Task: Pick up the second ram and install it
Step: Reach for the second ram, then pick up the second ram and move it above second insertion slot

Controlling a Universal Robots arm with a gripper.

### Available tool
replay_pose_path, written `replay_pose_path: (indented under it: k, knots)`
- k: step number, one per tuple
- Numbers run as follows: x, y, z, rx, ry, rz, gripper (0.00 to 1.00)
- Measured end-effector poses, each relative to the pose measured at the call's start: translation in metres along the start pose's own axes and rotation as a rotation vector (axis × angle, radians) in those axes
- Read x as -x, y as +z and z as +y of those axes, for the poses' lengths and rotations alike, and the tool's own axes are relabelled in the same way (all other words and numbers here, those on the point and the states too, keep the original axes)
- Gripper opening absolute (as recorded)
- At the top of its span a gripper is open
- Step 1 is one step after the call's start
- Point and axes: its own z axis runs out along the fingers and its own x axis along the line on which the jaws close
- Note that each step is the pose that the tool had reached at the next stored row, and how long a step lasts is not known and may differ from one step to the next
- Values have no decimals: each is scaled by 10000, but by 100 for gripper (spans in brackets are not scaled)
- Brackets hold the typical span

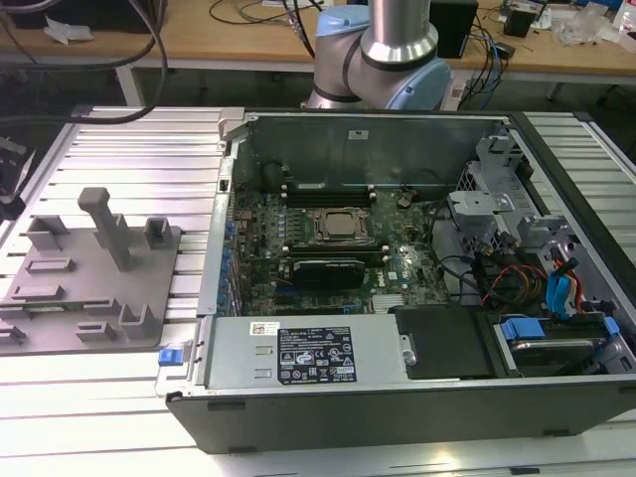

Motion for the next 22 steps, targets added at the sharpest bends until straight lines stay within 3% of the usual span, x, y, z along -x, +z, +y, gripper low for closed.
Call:
replay_pose_path:
  k: [11,22]
  knots:
    - [0,196,-42,-2,1,24,8]
    - [-1,198,-42,8,1,23,8]
